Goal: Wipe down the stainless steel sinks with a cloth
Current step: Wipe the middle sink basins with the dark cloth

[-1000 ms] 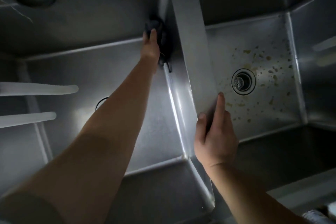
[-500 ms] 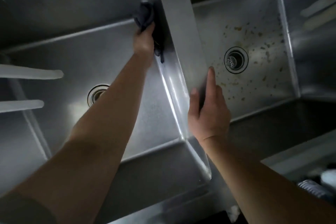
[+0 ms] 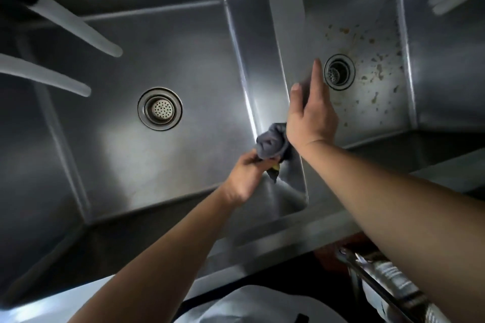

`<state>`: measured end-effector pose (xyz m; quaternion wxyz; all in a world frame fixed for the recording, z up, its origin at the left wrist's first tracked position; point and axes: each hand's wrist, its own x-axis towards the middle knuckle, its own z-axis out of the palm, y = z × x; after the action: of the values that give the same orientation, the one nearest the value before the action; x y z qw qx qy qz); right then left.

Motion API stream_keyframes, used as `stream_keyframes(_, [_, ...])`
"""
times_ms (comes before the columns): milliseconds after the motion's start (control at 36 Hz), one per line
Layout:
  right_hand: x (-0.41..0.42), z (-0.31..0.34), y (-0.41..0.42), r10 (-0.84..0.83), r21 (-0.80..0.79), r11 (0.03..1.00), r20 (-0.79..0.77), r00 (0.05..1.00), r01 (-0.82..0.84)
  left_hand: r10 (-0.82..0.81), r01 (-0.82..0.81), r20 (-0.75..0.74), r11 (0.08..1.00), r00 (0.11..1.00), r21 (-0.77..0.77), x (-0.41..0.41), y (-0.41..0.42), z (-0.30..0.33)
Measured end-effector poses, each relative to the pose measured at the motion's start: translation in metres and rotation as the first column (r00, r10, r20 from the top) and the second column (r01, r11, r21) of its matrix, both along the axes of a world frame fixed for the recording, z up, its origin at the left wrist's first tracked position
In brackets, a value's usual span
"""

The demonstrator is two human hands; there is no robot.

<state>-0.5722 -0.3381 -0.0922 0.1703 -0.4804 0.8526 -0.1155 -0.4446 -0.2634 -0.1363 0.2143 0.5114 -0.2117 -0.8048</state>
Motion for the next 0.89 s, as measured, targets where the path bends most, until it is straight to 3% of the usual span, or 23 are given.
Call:
stream_keyframes(83, [0.001, 0.001, 0.001, -0.012, -0.007, 1.000, 0.017, 1.000, 0.012, -0.077, 0.078, -0.044, 0.997, 0.996, 0.017, 0.006, 0.011, 0.004])
stream_keyframes(139, [0.002, 0.001, 0.001, -0.012, -0.010, 1.000, 0.018, 1.000, 0.012, -0.218, 0.222, -0.091, 0.974, 0.972, 0.037, 0.016, 0.011, 0.003])
stream_keyframes(167, [0.002, 0.001, 0.001, -0.012, -0.009, 1.000, 0.014, 1.000, 0.012, -0.362, 0.365, -0.092, 0.931, 0.928, 0.008, 0.021, 0.009, 0.006])
stream_keyframes(222, [0.002, -0.001, 0.001, -0.005, -0.006, 1.000, 0.002, 1.000, 0.005, -0.647, 0.643, -0.038, 0.762, 0.762, -0.076, 0.032, 0.008, 0.006])
stream_keyframes(250, [0.002, -0.001, 0.001, 0.002, -0.008, 1.000, -0.006, 1.000, -0.002, -0.689, 0.684, -0.043, 0.724, 0.724, -0.090, 0.035, 0.006, 0.003])
stream_keyframes(333, [0.000, -0.004, 0.002, 0.011, -0.024, 1.000, -0.026, 1.000, -0.011, -0.639, 0.638, -0.019, 0.769, 0.769, -0.042, 0.048, -0.008, -0.004])
stream_keyframes(417, [0.000, -0.007, 0.002, 0.005, -0.043, 0.999, -0.037, 0.999, -0.007, -0.492, 0.502, 0.261, 0.864, 0.831, 0.031, 0.063, -0.026, -0.025])
stream_keyframes(472, [-0.001, -0.009, 0.002, 0.007, -0.049, 0.999, -0.049, 0.999, -0.009, -0.448, 0.440, 0.449, 0.889, 0.773, 0.130, 0.071, -0.035, -0.048])
stream_keyframes(528, [-0.001, -0.009, 0.002, 0.010, -0.052, 0.999, -0.060, 0.998, -0.013, -0.474, 0.404, 0.530, 0.880, 0.703, 0.251, 0.071, -0.041, -0.065])
stream_keyframes(639, [-0.001, -0.010, 0.002, 0.025, -0.059, 0.998, -0.068, 0.997, -0.029, -0.495, 0.374, 0.527, 0.868, 0.690, 0.326, 0.033, -0.046, -0.076])
stream_keyframes(750, [-0.001, -0.008, 0.002, 0.024, -0.068, 0.997, -0.067, 0.997, -0.029, -0.350, 0.191, 0.428, 0.909, 0.833, 0.372, -0.025, -0.040, -0.079])
stream_keyframes(889, [0.000, -0.006, 0.001, 0.018, -0.077, 0.997, -0.041, 0.999, -0.021, -0.319, 0.163, 0.503, 0.930, 0.803, 0.329, -0.050, -0.032, -0.090])
